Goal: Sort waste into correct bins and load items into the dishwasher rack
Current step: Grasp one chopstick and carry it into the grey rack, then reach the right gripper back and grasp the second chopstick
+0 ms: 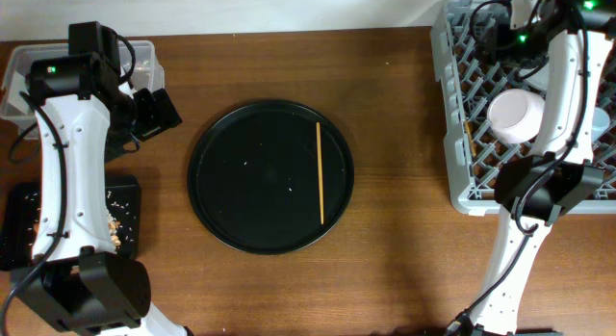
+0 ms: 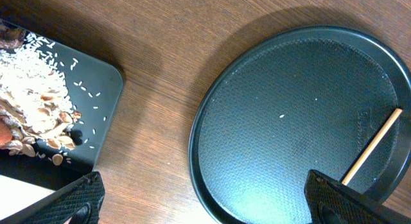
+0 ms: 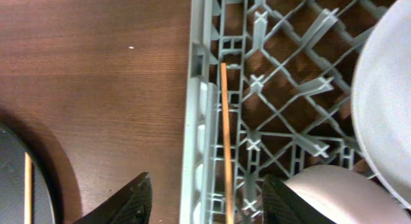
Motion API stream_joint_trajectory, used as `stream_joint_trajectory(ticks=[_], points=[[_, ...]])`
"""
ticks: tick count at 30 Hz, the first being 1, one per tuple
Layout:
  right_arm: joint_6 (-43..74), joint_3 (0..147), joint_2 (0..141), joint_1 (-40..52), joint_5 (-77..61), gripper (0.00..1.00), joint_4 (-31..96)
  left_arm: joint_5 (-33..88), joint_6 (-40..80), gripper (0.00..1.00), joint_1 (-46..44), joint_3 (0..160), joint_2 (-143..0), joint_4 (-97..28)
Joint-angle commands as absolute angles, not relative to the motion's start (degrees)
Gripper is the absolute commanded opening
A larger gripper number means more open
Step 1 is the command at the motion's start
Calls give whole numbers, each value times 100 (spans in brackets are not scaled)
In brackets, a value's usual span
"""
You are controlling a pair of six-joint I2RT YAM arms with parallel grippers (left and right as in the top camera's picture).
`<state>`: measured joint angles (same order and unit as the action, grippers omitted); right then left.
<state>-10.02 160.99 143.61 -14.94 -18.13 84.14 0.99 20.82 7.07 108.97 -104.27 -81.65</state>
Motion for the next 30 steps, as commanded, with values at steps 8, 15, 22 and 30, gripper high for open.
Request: stream_joint_trajectory(ticks=[8,15,22,30], points=[[-709,16134,14331,-816,-2652,59,9061,38,2139,99,692,10888,-10418,-8169],[-698,16132,14357,508,-2630,80,9730,38,2139,99,692,10888,-10418,-8169],[1114,15067,14374,2298,-652,93,9216,38,2139,99,692,10888,-10418,-8169],[2005,12497,14374,3186,-508,91,7050,38,2139,99,692,10888,-10418,-8169]])
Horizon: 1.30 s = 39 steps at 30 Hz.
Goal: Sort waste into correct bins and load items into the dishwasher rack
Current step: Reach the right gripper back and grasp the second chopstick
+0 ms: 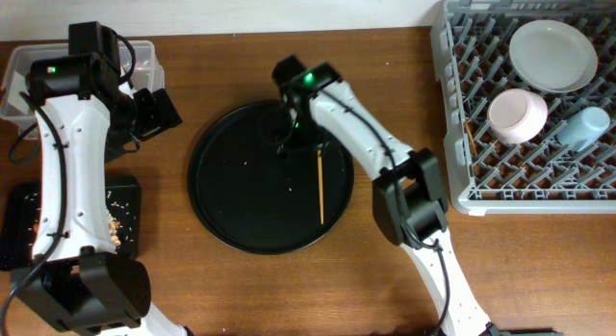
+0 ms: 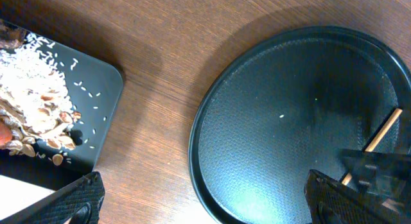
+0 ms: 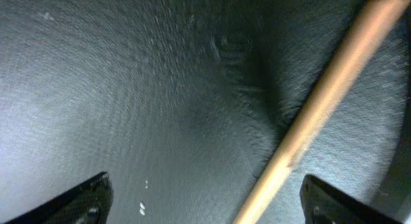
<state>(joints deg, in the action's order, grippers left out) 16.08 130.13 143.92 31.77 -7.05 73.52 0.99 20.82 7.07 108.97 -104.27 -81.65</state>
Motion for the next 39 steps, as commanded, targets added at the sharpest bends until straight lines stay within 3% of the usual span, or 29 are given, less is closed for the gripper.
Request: stream_joint_trajectory(ticks=[1,6,8,9,12,13,20,22,24,26,27,34,39], points=[[2005,12366,14374,3186,-510,91,6945,38,2139,99,692,10888,-10418,-8169],[2001,12003,14374,3177,-381,90,6785,38,2139,99,692,10888,-10418,-8169],[2003,11898,14374,3188,-386,84,6740,38,2139,99,692,10888,-10418,-8169],[2003,11861,14374,3199,-386,73,6722,38,2139,99,692,10888,-10418,-8169],[2003,11826,14372,3225,-395,13,6696,38,2139,99,692,10888,-10418,-8169],[2003,11848,14372,3223,-405,4,6700,38,2139,99,692,10888,-10418,-8169],[2001,12667,14300,3218,-447,5,7432,38,2139,99,692,10888,-10418,-8169],[2003,13124,14221,3218,-451,10,7784,38,2139,99,692,10888,-10418,-8169],[2001,13607,14140,3225,-604,26,8090,38,2139,99,692,10888,-10418,-8169],[2001,14046,14118,3249,-851,64,8340,38,2139,99,692,10888,-10418,-8169],[2003,14230,14118,3271,-939,68,8431,38,2139,99,692,10888,-10418,-8169],[2759,13802,14191,3658,-746,70,8123,38,2139,99,692,10888,-10418,-8169],[3551,12956,14191,4069,-207,65,7310,38,2139,99,692,10888,-10418,-8169]])
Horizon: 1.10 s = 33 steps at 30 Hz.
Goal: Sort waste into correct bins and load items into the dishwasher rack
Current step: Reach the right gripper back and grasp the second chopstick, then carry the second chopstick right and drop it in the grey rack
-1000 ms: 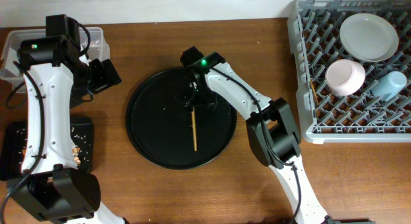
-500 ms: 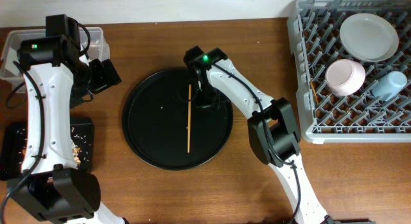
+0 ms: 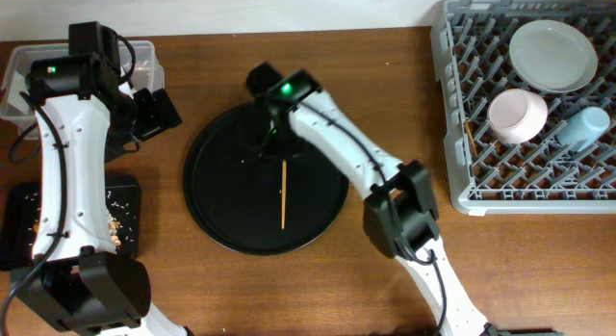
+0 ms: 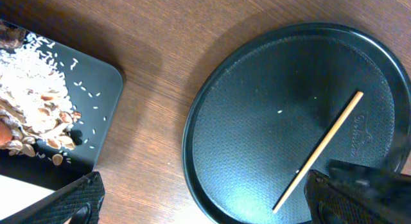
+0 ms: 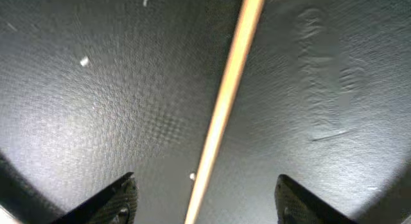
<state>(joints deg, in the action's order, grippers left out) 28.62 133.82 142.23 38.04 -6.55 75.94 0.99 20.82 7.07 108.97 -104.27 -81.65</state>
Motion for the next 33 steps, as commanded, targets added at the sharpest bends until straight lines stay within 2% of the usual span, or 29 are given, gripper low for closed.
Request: stream_joint_trajectory(ticks=[1,7,12,15,16,19,22,27,33], points=[[3677,12807,14191,4130,-71,64,7172,38,2139,99,692,10888,-10418,-8169],[3826,12287,14191,4169,287,57,6718,38,2139,99,692,10888,-10418,-8169],[3826,11876,14191,4163,283,47,6335,38,2139,99,692,10888,-10418,-8169],[3822,11815,14191,4160,285,31,6316,38,2139,99,692,10888,-10418,-8169],[3819,11819,14188,4160,287,17,6305,38,2139,99,692,10888,-10418,-8169],[3662,11904,14143,4112,189,5,6366,38,2139,99,692,10888,-10418,-8169],[3470,12143,14075,4018,16,4,6565,38,2139,99,692,10888,-10418,-8169],[2961,13410,13904,3514,25,4,7741,38,2139,99,692,10888,-10418,-8169],[1540,15740,13692,1990,10,4,9131,38,2139,99,692,10888,-10418,-8169]])
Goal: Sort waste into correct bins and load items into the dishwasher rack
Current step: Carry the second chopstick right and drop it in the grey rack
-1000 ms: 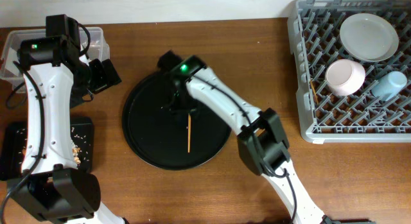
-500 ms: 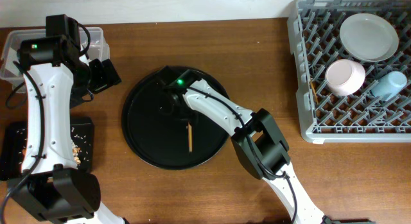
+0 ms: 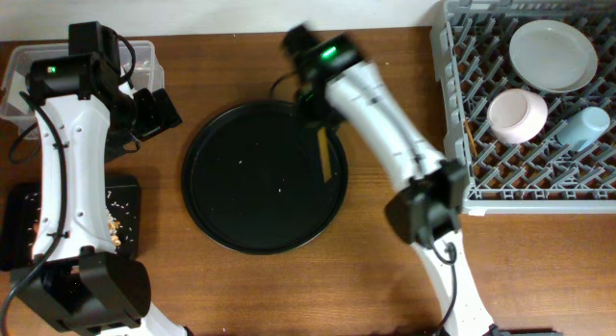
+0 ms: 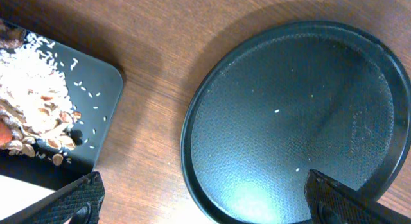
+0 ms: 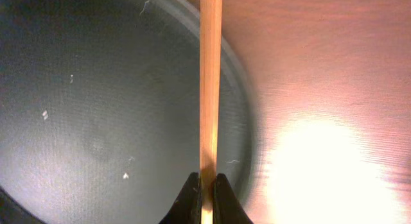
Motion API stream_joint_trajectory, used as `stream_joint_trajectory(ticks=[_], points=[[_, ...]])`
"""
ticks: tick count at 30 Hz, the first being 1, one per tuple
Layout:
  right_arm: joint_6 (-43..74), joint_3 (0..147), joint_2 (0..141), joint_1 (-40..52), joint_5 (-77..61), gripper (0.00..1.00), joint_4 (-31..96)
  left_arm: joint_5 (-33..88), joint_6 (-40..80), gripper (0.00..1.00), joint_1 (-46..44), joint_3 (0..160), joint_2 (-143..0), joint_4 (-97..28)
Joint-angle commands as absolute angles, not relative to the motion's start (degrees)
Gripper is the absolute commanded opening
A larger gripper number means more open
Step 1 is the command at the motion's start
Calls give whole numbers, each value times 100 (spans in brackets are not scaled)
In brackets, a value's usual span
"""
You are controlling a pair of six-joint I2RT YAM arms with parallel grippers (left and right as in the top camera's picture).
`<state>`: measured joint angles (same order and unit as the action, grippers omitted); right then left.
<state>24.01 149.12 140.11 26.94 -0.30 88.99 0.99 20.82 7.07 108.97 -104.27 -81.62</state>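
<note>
A wooden chopstick (image 5: 210,89) hangs upright in the right wrist view, and my right gripper (image 5: 209,189) is shut on it. From overhead the chopstick (image 3: 327,161) sits over the right side of the round black tray (image 3: 231,211), below my right gripper (image 3: 321,124). The tray (image 4: 257,160) carries only a few crumbs. The grey dishwasher rack (image 3: 462,196) stands at the far right. My left gripper (image 3: 157,111) hovers open at the left, its fingers (image 4: 77,199) wide apart with nothing between them.
The rack holds a white plate (image 3: 551,55), a pink cup (image 3: 517,116), a pale blue cup (image 3: 583,130) and another chopstick (image 3: 469,136). A black bin (image 4: 38,115) with rice and scraps lies front left. A clear bin (image 3: 19,81) stands back left.
My right gripper was open over the chopstick lying near the tray's middle. It is now shut on the chopstick, which is off the tray surface and over the tray's right edge. The left arm is unmoved.
First my right gripper was open over the rack, where one chopstick lay, and another lay on the tray's right side. Then it was open on the tray beside that chopstick. Later the chopstick lay nearer the middle, with the tray nudged left. Now it is gripped.
</note>
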Motion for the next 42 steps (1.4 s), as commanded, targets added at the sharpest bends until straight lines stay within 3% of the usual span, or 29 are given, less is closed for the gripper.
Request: stream_joint_trajectory(ticks=[1,5,15,30,31,33,34,35,36,40,42], points=[[1059,16114,13673,1621,-110,4,9231,38,2139,99,692,10888,-10418,-8169],[-416,16726,13670,454,-753,4,9478,38,2139,99,692,10888,-10418,-8169],[-478,16547,13880,-1522,-1135,4,8628,38,2139,99,692,10888,-10418,-8169],[-753,16540,14556,-1459,-1610,11,8499,38,2139,99,692,10888,-10418,-8169],[-777,16540,14556,-1426,-1605,14,8499,38,2139,99,692,10888,-10418,-8169],[-821,16542,14556,-1387,-1586,38,8499,38,2139,99,692,10888,-10418,-8169],[-819,16540,14556,-1382,-1586,58,8493,38,2139,99,692,10888,-10418,-8169],[-816,16542,14556,-1385,-1588,84,8484,38,2139,99,692,10888,-10418,-8169],[-816,16542,14556,-1385,-1586,89,8479,38,2139,99,692,10888,-10418,-8169],[-770,16551,14527,-1433,-1581,93,8348,38,2139,99,692,10888,-10418,-8169],[-56,16632,14451,-1557,-1194,95,8143,38,2139,99,692,10888,-10418,-8169]])
